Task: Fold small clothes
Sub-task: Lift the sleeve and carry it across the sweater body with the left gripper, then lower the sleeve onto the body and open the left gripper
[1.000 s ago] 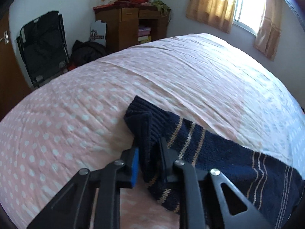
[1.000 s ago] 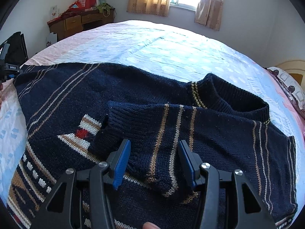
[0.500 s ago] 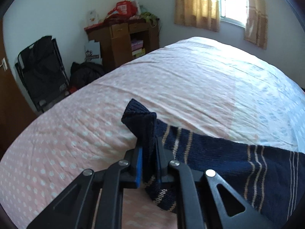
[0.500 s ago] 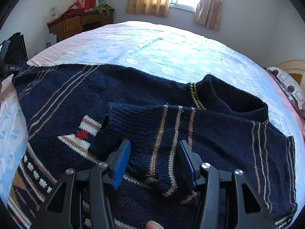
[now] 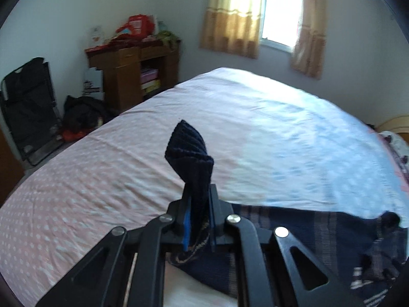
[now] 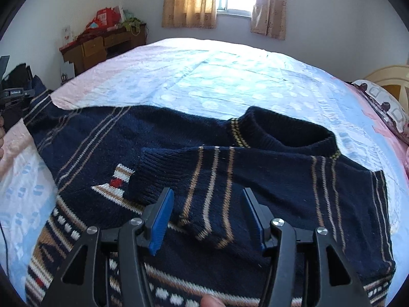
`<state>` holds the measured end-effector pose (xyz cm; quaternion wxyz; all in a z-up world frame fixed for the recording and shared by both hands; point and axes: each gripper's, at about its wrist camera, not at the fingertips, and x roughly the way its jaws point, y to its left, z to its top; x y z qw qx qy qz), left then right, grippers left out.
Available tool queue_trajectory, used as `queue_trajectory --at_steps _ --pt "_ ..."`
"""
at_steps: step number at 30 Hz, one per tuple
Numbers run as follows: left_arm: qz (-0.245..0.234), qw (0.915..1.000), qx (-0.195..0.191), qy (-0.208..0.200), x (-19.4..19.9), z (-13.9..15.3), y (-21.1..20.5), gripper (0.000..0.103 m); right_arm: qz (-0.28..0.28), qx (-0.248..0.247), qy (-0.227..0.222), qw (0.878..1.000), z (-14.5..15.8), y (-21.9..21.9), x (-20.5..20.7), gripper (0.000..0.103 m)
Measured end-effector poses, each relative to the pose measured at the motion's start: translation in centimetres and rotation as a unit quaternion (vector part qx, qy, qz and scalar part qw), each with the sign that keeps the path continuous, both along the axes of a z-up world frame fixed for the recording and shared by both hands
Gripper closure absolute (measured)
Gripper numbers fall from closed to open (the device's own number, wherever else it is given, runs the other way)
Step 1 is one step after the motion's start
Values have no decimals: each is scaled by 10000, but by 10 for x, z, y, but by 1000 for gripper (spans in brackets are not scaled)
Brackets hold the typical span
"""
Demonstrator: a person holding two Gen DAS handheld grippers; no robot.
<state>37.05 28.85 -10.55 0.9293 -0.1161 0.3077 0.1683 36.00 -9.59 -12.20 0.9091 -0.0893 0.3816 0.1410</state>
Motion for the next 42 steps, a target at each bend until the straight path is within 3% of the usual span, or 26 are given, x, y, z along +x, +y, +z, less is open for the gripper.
queue_trajectory --at_steps 10,20,32,38,40,42 --pt "-882 9941 -474 -413 -15 53 -85 92 -153 422 -164 9989 19 -48 -38 45" --pt "-1801 9792 -731 -587 -26 79 -191 92 -527 701 -372 9955 31 -116 -74 45" --pt "-2907 9507 -1052 -230 -18 55 -334 94 -1013 1058 -382 9885 26 -179 -91 45" --pt "-3368 9381 -784 188 -11 18 -409 94 -1243 1216 -307 9843 14 -204 -99 45" --pt "-3546 9323 -624 334 -14 9 -426 89 -1344 1316 -257 9818 8 -215 -101 45" --pt "-3652 9291 -489 333 -19 5 -430 74 -1432 1377 -180 9799 0 -223 -100 44"
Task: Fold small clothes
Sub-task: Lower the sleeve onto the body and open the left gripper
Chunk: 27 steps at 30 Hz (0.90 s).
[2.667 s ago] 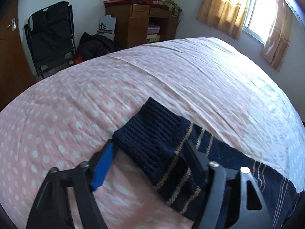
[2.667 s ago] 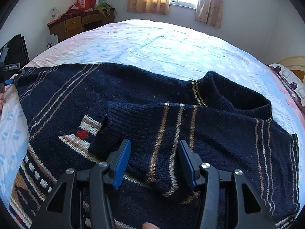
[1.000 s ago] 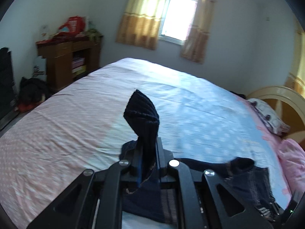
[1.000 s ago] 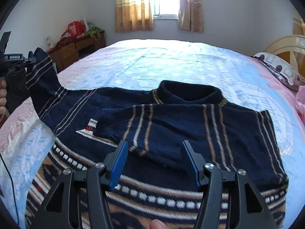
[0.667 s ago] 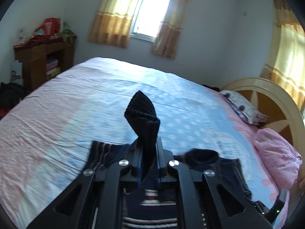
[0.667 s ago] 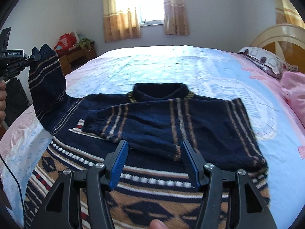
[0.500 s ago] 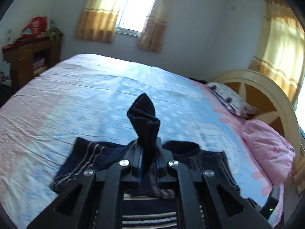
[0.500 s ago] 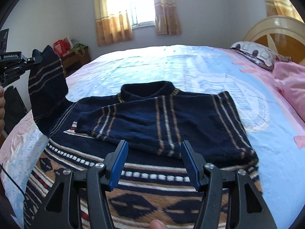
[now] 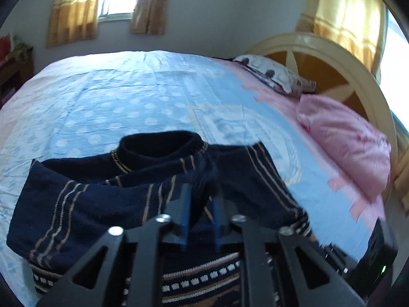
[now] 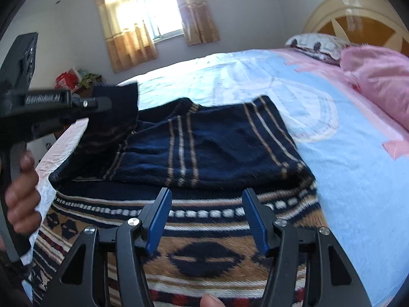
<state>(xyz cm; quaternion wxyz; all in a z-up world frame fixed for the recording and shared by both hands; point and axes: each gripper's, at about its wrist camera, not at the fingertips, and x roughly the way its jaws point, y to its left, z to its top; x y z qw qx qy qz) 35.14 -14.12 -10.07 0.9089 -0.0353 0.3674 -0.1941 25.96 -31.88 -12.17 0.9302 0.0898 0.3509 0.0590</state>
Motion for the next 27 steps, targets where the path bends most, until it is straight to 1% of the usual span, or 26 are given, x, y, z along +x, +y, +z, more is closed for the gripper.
queue_trajectory --at_steps 1,2,3,4,6,7,9,10,11,12,13,14,15,17,18,19,20,22,23,25,26,27 --pt "-57 10000 16 -32 -2 0 -1 71 -21 18 31 10000 -3 -3 1 44" --pt "-58 9999 44 -84 -5 1 1 66 -40 49 62 10000 -5 -5 3 43" --pt "-43 9999 70 -132 -7 1 3 58 -43 88 101 9999 -8 -6 4 43" --pt "-47 9998 90 -196 -11 4 8 54 -25 113 153 9998 -10 -6 5 43" --pt "-8 9991 207 -368 -14 5 20 41 3 110 183 9998 -13 -5 6 43" --pt "61 9982 347 -481 -16 5 27 38 20 111 182 9998 -12 -5 5 43" --pt "379 9930 826 -752 -22 1 51 28 77 128 175 9997 -9 -3 5 43" --pt "639 9870 1191 -866 -23 -3 66 26 138 141 194 9996 -6 -2 5 43" --pt "828 9819 1437 -918 -23 -7 76 24 208 157 220 9994 -3 0 5 43" --pt "1107 9738 1743 -956 -21 -14 91 23 365 249 281 9986 1 3 7 43" --pt "1336 9671 1935 -971 -19 -19 105 23 454 327 345 9978 4 5 10 43" --pt "1657 9597 2091 -884 -15 -26 125 23 522 366 406 9971 8 9 14 43" --pt "1821 9588 2052 -742 -12 -31 140 22 622 381 476 9962 14 15 21 43" --pt "2096 9615 1721 -448 -7 -41 169 22 809 483 653 9934 17 26 36 43" --pt "2290 9602 1571 -290 -5 -47 183 22 832 499 695 9929 16 31 42 43" --pt "2384 9606 1419 -179 -4 -51 193 22 839 479 752 9925 14 38 50 43" --pt "2446 9619 1218 -62 -3 -58 204 22 836 476 852 9917 10 43 59 43" --pt "2595 9593 1110 90 -2 -66 216 21 841 652 1190 9872 -5 54 77 47" --pt "2644 9586 1043 147 -2 -70 222 21 833 693 1326 9852 -12 59 83 51" --pt "2705 9580 914 280 -2 -77 230 21 835 661 1570 9818 -27 71 90 54" --pt "2697 9589 816 325 -3 -80 233 21 793 582 1582 9825 -30 75 91 58" --pt "2687 9600 702 371 -3 -83 235 21 742 472 1515 9845 -30 78 90 73"
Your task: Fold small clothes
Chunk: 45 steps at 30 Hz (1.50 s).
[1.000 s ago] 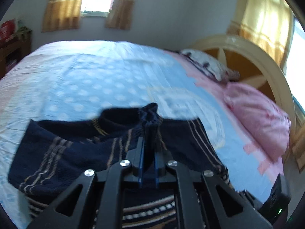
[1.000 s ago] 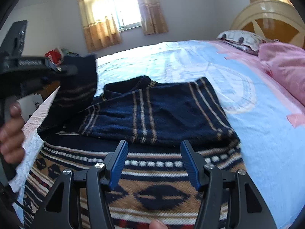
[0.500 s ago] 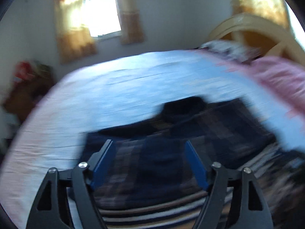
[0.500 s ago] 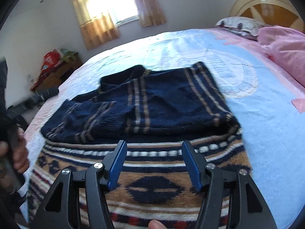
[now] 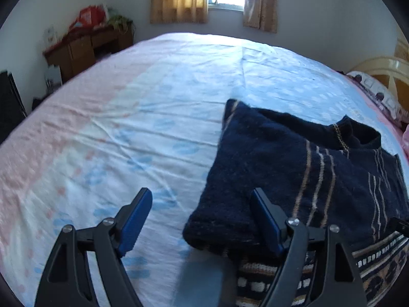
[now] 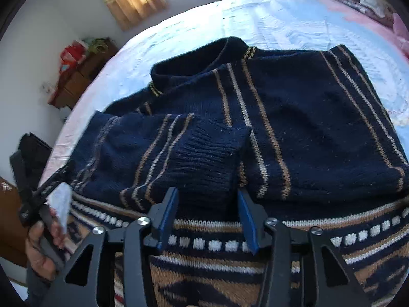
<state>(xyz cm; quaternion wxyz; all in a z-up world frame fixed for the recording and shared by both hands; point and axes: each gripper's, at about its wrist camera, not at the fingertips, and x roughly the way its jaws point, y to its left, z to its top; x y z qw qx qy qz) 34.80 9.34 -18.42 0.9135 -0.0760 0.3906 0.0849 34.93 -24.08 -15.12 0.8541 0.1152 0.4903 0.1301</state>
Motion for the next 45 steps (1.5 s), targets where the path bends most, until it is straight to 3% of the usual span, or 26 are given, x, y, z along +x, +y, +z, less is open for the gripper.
queue_trajectory --at_steps 2,3,11,15,19,26,29,32,34,35,36,38,43,45 --pt "-54 9998 -177 7 -1 -5 6 21 51 -245 -109 9996 5 7 -1 91" --pt "-92 9998 -182 -13 -2 -5 5 21 29 -319 -170 9993 9 8 -1 95" --pt "-314 9991 -143 -250 -10 -1 1 16 -100 -1183 -986 9880 61 4 -7 97" --pt "-422 9990 -144 -37 -7 -5 -1 12 -93 -1468 -1160 9823 78 -1 -5 97" --pt "-533 9983 -205 -64 -11 -6 -3 11 -222 -1953 -1280 9721 76 -10 -7 97" --pt "-755 9970 -143 -76 -17 -4 -12 9 -821 -2534 -1036 9583 47 -47 18 103" --pt "-675 9970 -257 -290 -23 5 -5 9 -822 -2294 -723 9672 31 -63 25 103" --pt "-469 9980 -233 -349 -23 5 2 9 -790 -1519 -585 9835 27 -73 23 101" --pt "-380 9983 -285 -344 -22 4 5 9 -662 -1021 -545 9911 28 -75 20 73" --pt "-350 9984 -285 -355 -21 3 5 9 -525 -786 -512 9942 29 -73 18 42" --pt "-348 9983 -277 -365 -21 3 5 8 -452 -623 -520 9957 29 -72 17 38" --pt "-379 9985 -232 -326 -19 1 3 8 -344 -466 -524 9969 30 -68 15 39" --pt "-394 9985 -229 -292 -18 -3 2 8 -627 -764 -448 9941 21 -67 28 39" --pt "-441 9985 -234 -220 -16 -6 1 7 -720 -576 -302 9953 16 -73 39 54"
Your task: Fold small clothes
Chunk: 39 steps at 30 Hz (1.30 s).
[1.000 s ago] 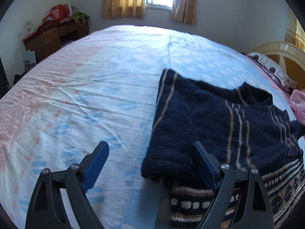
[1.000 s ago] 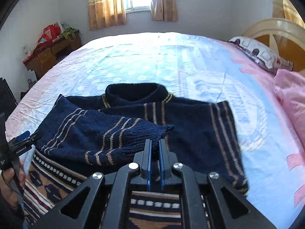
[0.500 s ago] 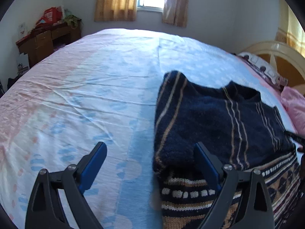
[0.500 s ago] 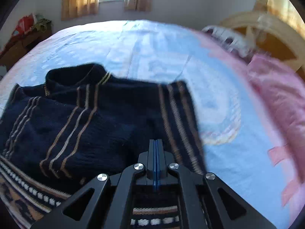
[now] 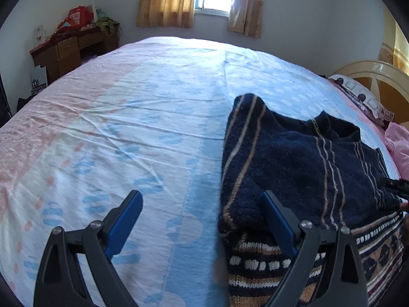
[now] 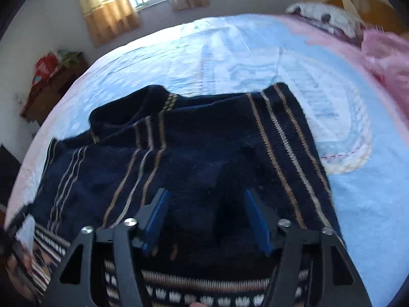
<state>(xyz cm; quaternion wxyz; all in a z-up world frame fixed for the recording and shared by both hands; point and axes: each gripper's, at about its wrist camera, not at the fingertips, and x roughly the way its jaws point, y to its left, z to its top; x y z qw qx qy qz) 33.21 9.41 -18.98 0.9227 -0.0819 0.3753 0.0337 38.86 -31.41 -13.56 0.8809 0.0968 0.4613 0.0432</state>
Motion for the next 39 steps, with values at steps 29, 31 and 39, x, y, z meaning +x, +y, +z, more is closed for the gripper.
queue_trajectory --at_steps 29,31,39 --pt "-438 9961 710 292 3 -8 -34 0 833 -1199 -495 9880 5 61 -8 67" --pt "-444 9958 746 286 2 -8 -34 0 539 -1289 -291 9898 -9 49 0 67" --pt "-473 9948 850 287 -2 -7 -38 0 552 -1215 -284 9907 -11 37 -6 66"
